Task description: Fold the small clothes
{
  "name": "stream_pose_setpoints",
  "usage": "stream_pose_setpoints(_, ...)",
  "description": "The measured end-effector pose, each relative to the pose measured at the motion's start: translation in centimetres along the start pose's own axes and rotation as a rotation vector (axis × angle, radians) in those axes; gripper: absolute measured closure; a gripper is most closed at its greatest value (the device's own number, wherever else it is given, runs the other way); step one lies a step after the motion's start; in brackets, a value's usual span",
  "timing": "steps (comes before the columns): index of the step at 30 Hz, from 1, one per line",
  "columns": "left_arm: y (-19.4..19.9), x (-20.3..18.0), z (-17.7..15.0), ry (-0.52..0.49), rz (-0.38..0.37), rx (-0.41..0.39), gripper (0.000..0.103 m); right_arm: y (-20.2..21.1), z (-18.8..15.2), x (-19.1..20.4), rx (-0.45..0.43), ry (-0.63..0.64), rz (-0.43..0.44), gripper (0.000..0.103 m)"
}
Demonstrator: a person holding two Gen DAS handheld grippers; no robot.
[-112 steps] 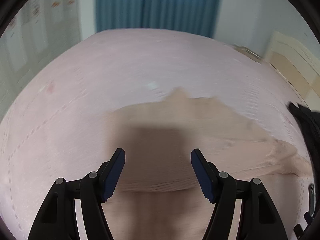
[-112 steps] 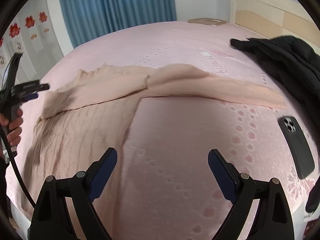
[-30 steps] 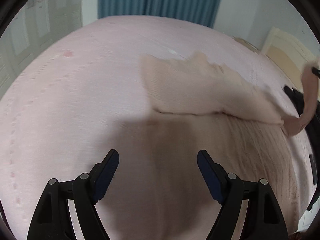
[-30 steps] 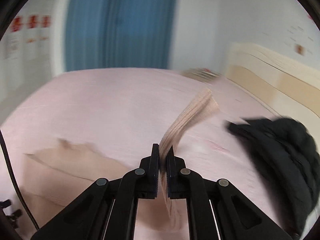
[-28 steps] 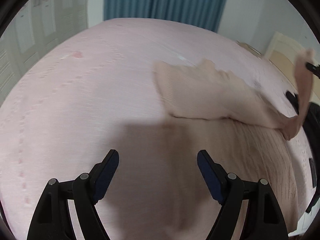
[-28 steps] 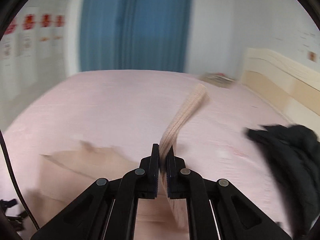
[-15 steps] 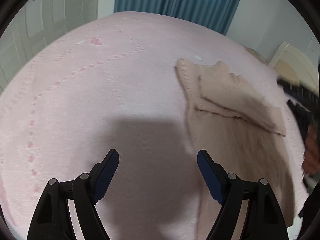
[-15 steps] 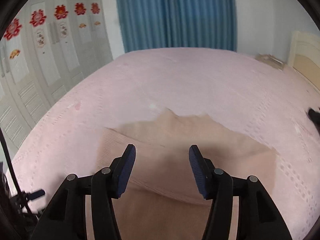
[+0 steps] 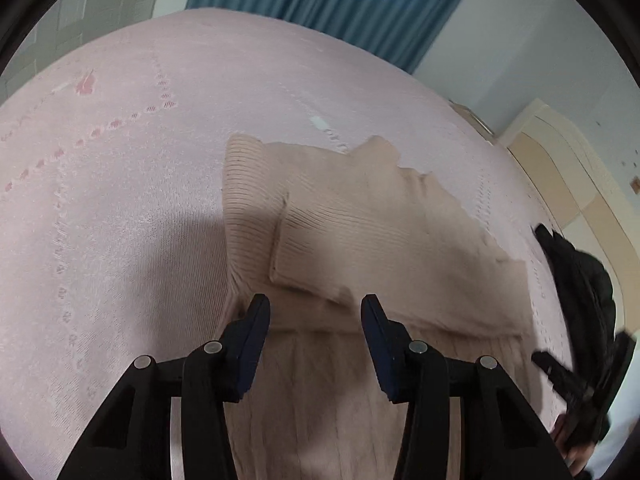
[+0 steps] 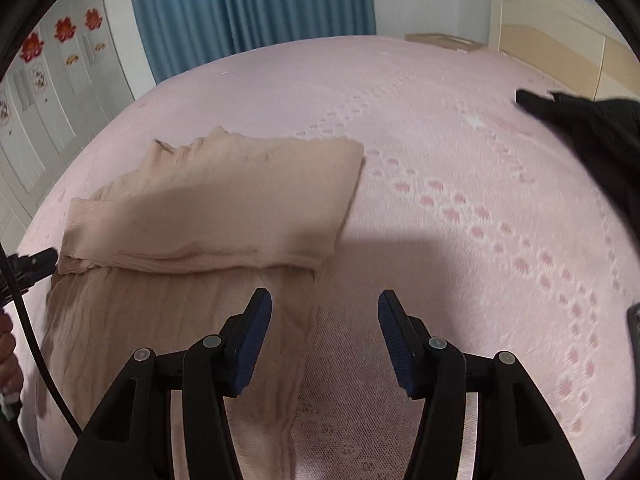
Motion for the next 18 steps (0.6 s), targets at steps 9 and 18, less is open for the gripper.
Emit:
stream_pose_setpoints(9,-3.5,-0.6,1.5,0.038,0.043,0.003,0.097,-0.9,-0.8,0.6,-0.016,0.012,0.014,0.048)
stream_pose_setpoints(18,-0.7,-0.7,1.9,-0.034,0.131,-0.144,0.096,0.8,1.9,2.0,-0.083,0.052,0.104,0.047)
Point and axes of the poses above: each gripper's, at about its wrist camera, not at the fingertips, and y roughly against the way its jaws point, x to its left, z to its top, the point moved 3 cm from there along -y, roughly the way its jaws point, and after that the axes turned 1 degree about -x, right-handed, at the moved point
